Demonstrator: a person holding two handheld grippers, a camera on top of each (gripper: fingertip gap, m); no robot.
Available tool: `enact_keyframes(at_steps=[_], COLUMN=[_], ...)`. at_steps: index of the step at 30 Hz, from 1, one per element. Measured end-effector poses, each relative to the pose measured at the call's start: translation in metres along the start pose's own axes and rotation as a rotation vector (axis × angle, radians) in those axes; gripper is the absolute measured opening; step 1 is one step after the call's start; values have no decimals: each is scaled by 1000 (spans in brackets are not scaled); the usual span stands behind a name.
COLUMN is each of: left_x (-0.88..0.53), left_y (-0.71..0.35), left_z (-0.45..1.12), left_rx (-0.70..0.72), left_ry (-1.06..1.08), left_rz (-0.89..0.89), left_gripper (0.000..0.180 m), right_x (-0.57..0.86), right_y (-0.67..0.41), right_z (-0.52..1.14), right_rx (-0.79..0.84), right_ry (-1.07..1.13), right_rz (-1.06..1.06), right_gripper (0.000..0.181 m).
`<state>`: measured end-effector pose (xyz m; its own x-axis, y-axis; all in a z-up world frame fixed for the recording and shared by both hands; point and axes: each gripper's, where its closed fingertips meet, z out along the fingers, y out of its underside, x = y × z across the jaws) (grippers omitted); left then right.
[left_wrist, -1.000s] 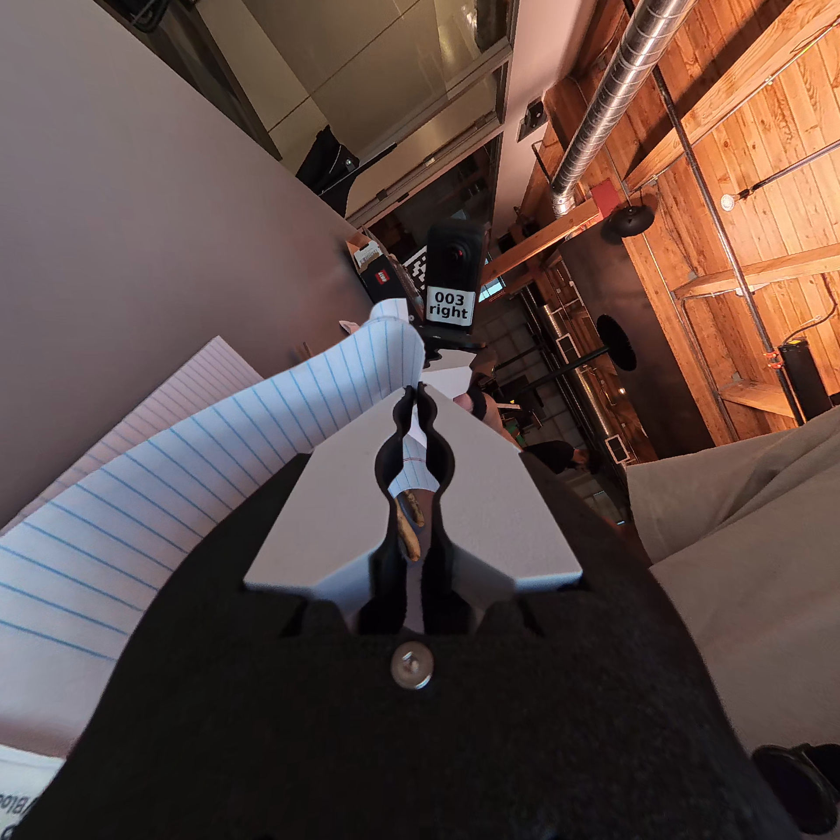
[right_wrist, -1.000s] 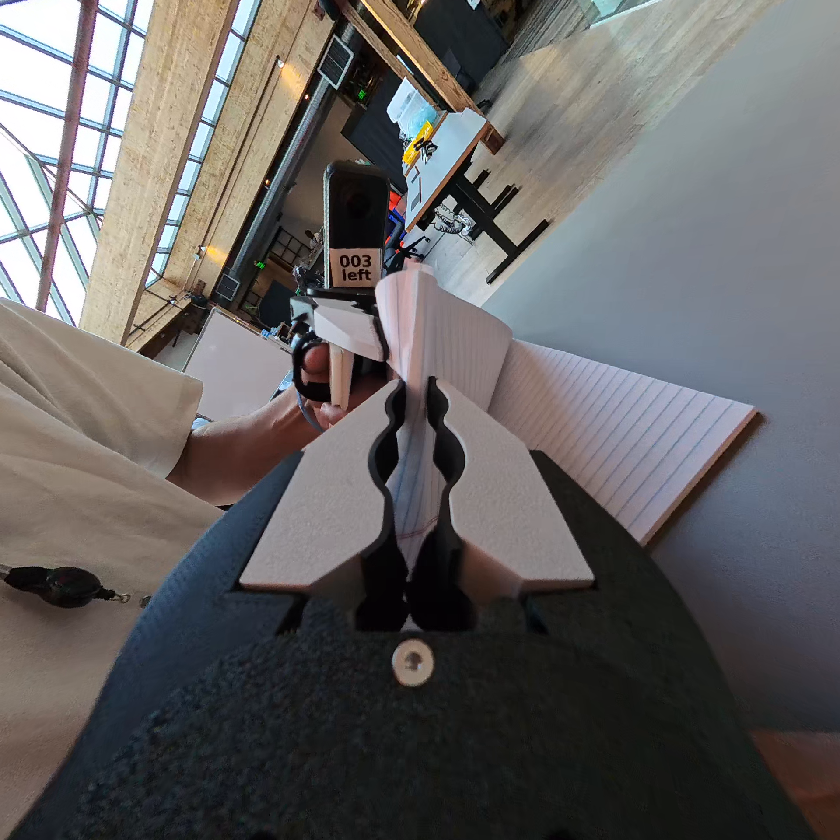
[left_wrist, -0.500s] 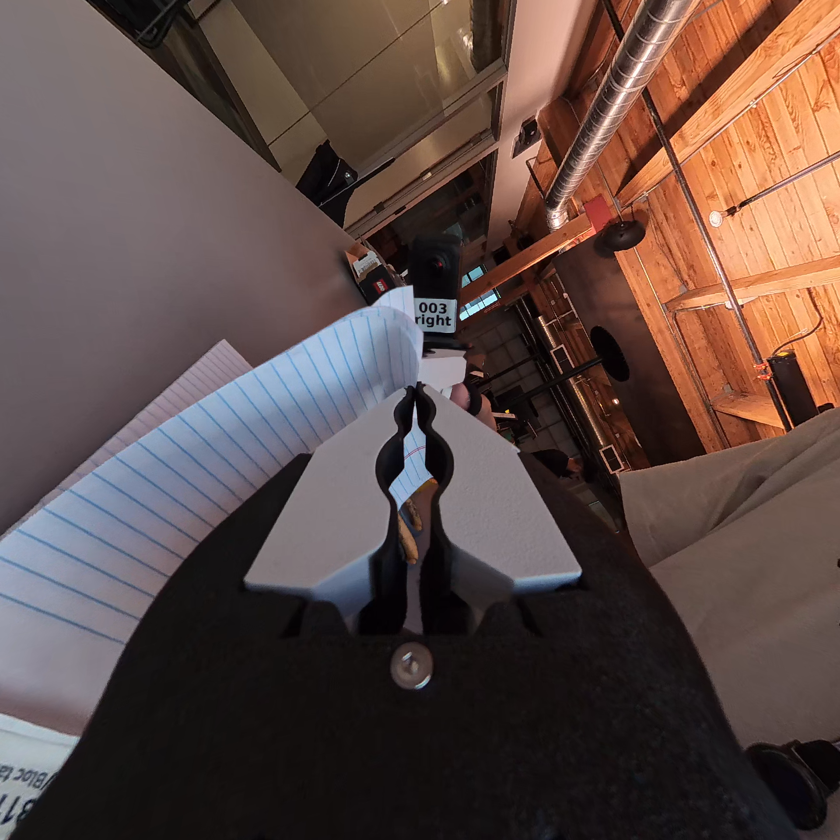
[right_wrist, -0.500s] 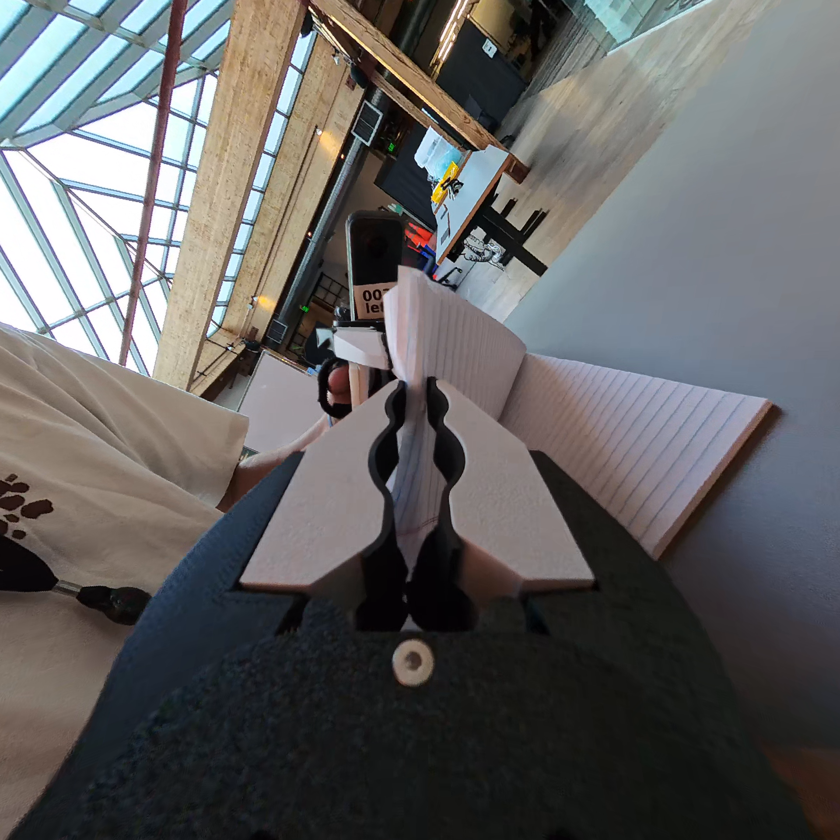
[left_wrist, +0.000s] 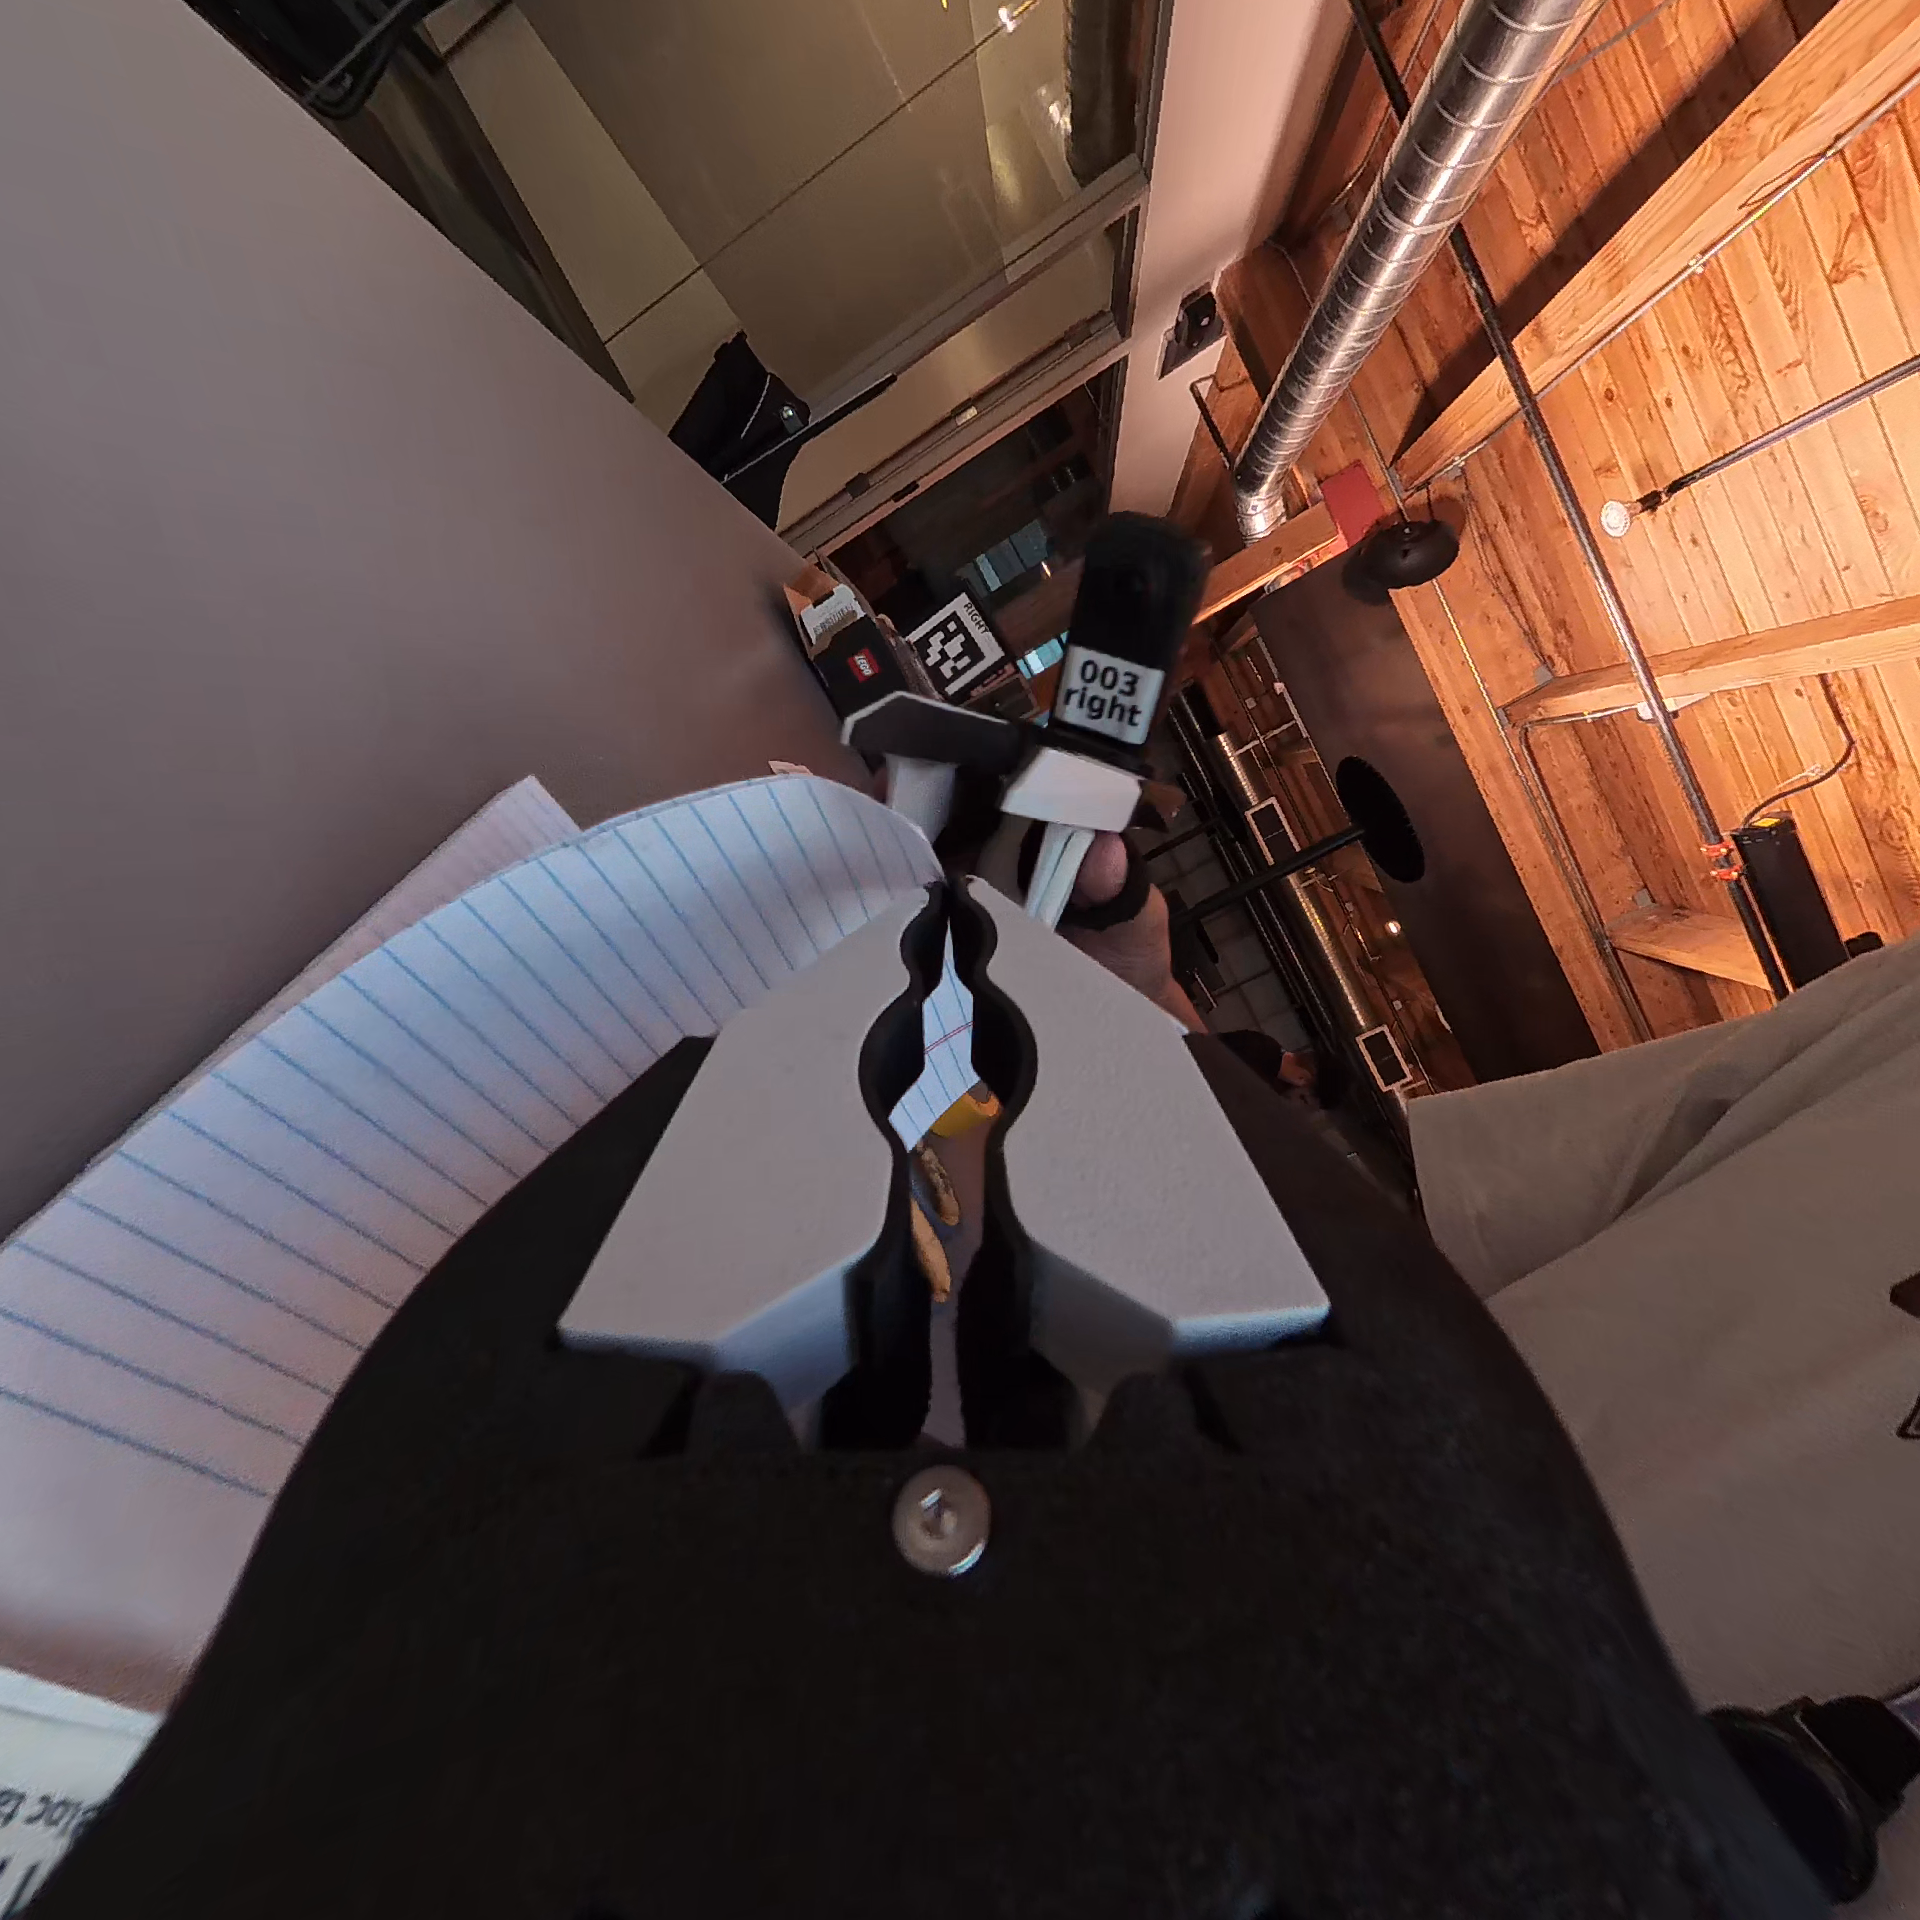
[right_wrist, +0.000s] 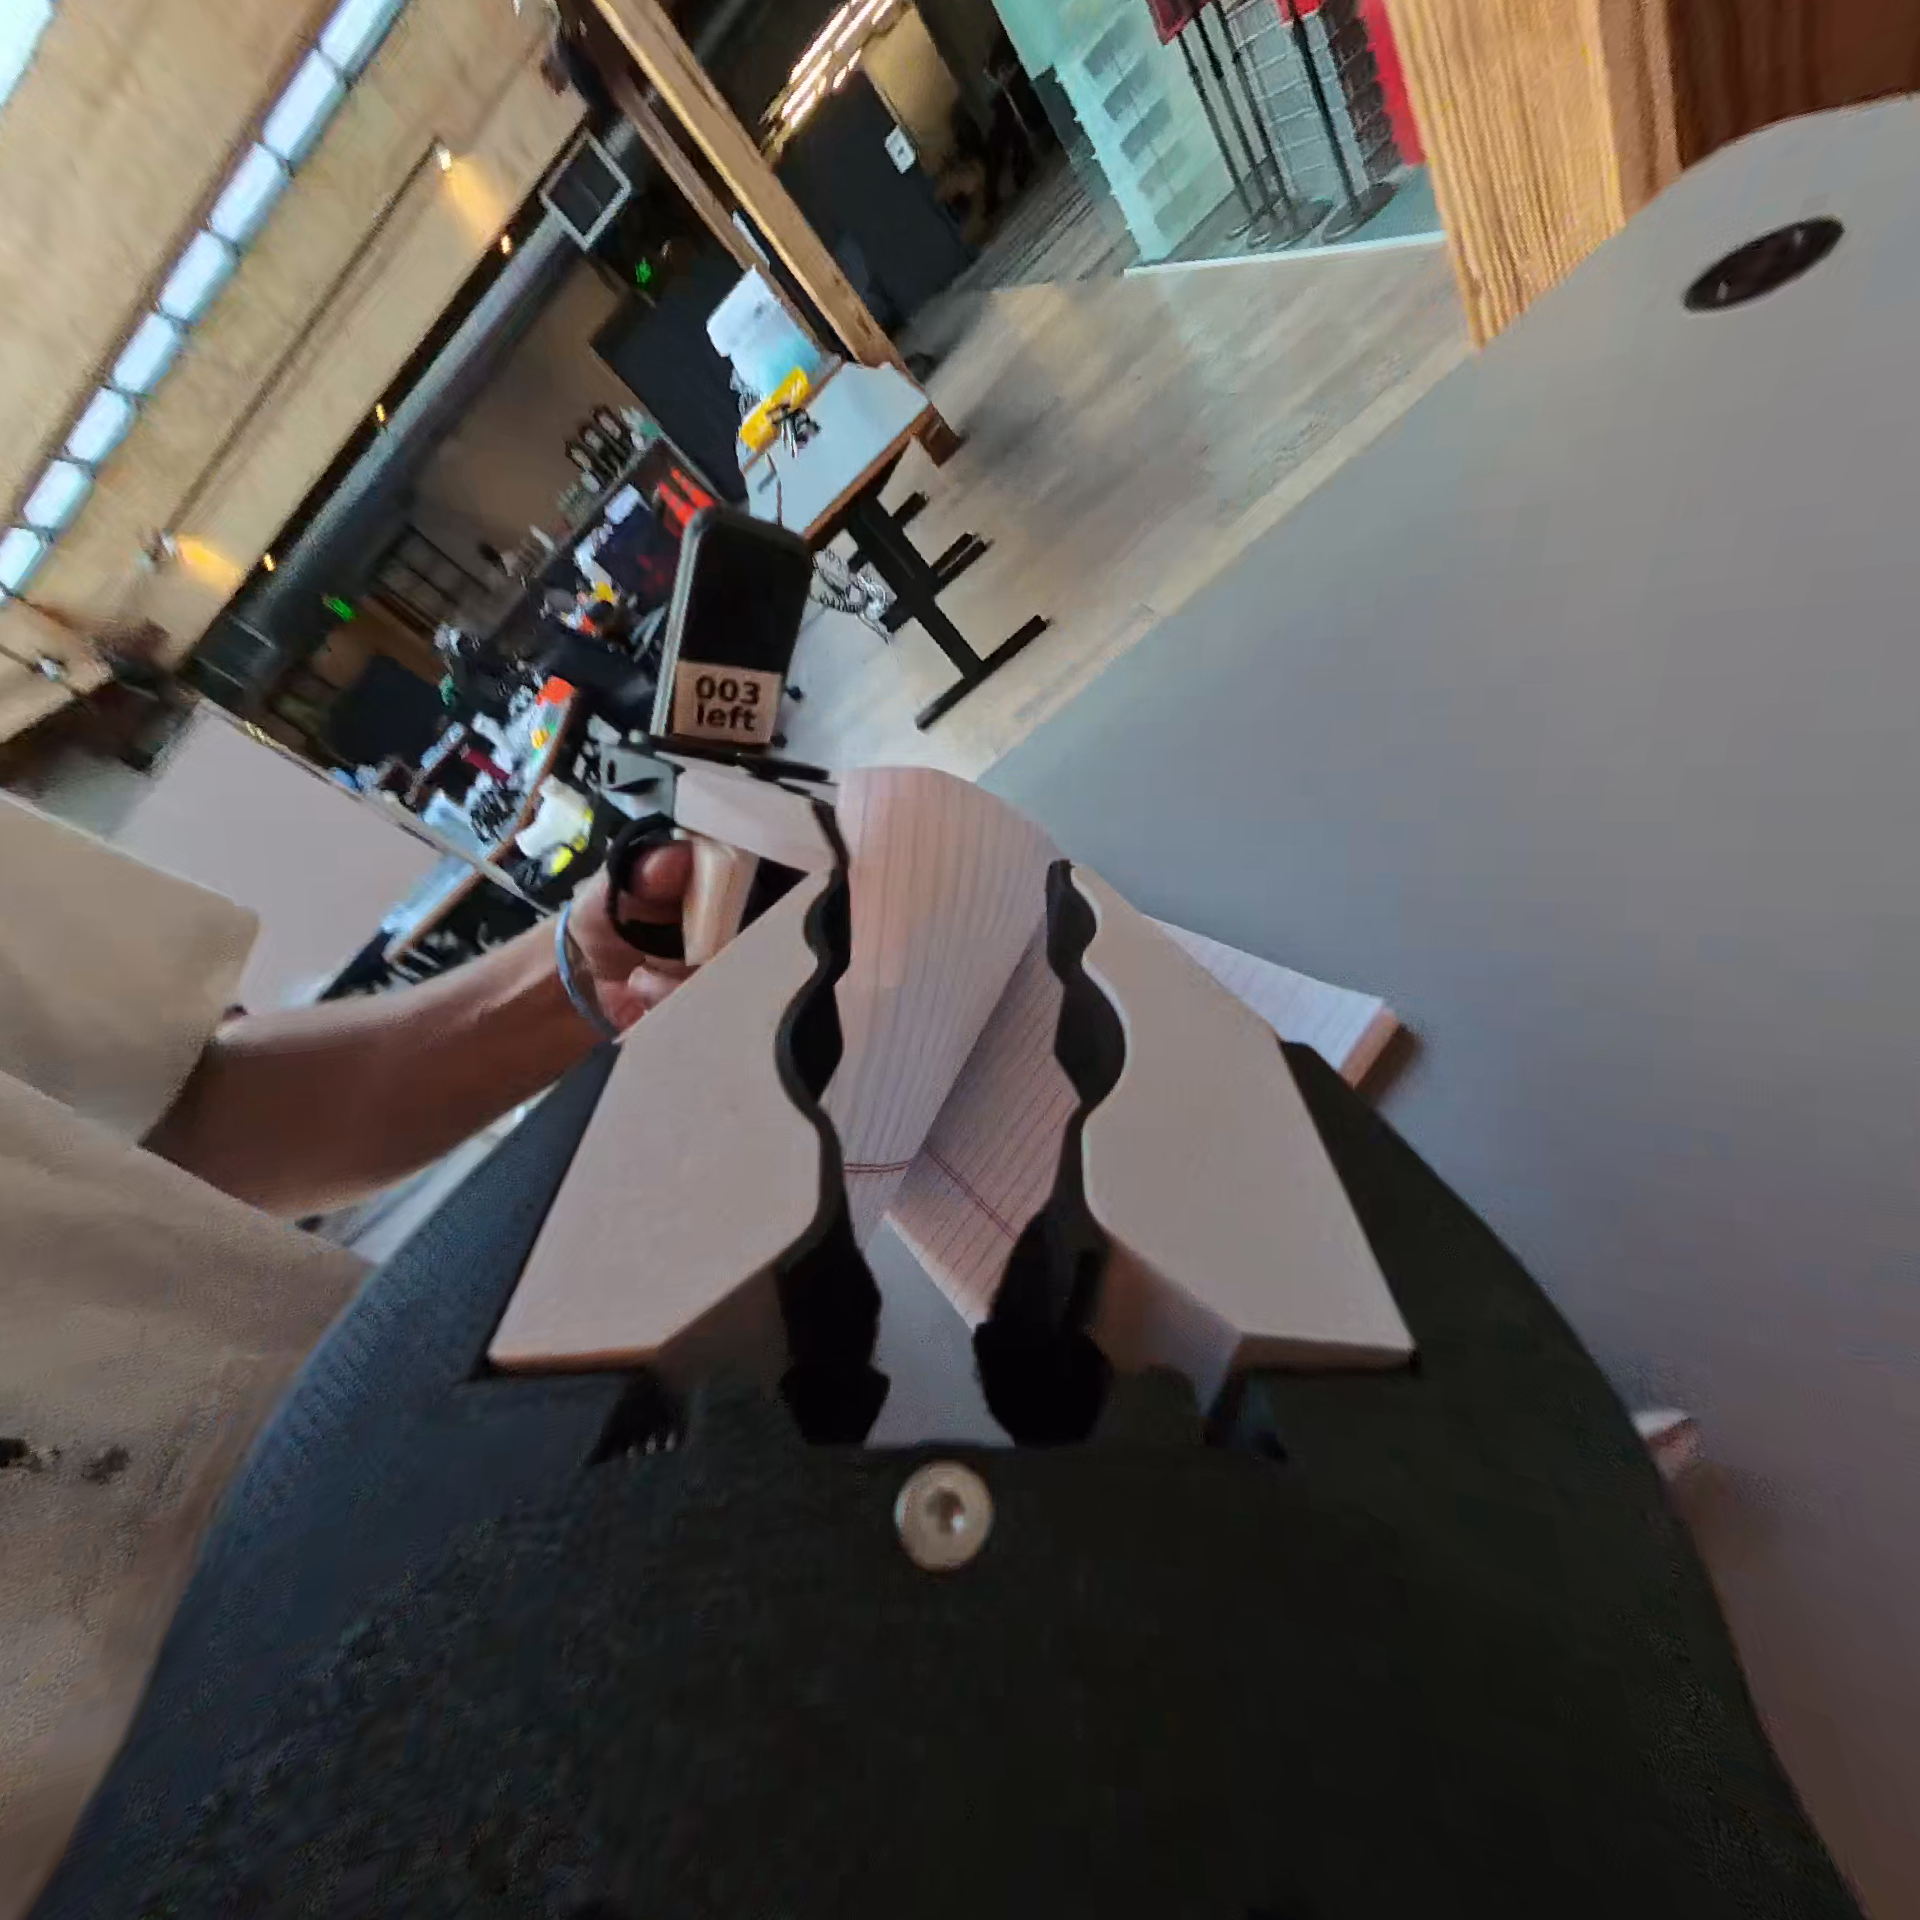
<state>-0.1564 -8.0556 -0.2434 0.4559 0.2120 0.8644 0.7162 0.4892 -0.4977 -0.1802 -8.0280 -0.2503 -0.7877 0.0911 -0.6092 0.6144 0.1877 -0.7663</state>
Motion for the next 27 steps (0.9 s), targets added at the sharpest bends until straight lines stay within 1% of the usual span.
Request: enact_keyframes(at_steps=[2,4,6,8,9,13,19,21,23,24,26,27], left_x=[4,9,13,17,18,20,16,14,15,15,15,14], left_y=[1,1,1,2,1,0,1,2,2,3,3,4], left_z=[2,4,5,5,4,-2,0,0,2,2,2,2], left_rx=[-5,-5,-4,-9,-9,-14,6,11,11,9,-4,-10], left_ry=[18,41,69,89,95,116,105,100,96,93,85,80], left_rz=[10,23,35,45,52,64,37,28,27,35,52,58], left_gripper=[0,0,0,0,0,1,0,0,0,0,0,0], right_x=[-15,-29,-39,-43,-45,-47,-38,-41,-42,-39,-32,-25], right_y=[8,23,27,26,25,21,21,24,19,14,6,4], right_z=[9,19,23,24,23,23,23,22,19,18,15,15], right_rx=[-108,-208,-213,-184,-163,-104,-76,-95,-90,-81,-69,-81], right_ry=[-30,-140,-254,-325,-358,-428,-392,-393,-403,-398,-374,-322], right_rz=[-56,12,118,174,196,287,283,253,266,275,282,271], right_gripper=[33,28,18,13,7,0,0,1,17,21,21,21])
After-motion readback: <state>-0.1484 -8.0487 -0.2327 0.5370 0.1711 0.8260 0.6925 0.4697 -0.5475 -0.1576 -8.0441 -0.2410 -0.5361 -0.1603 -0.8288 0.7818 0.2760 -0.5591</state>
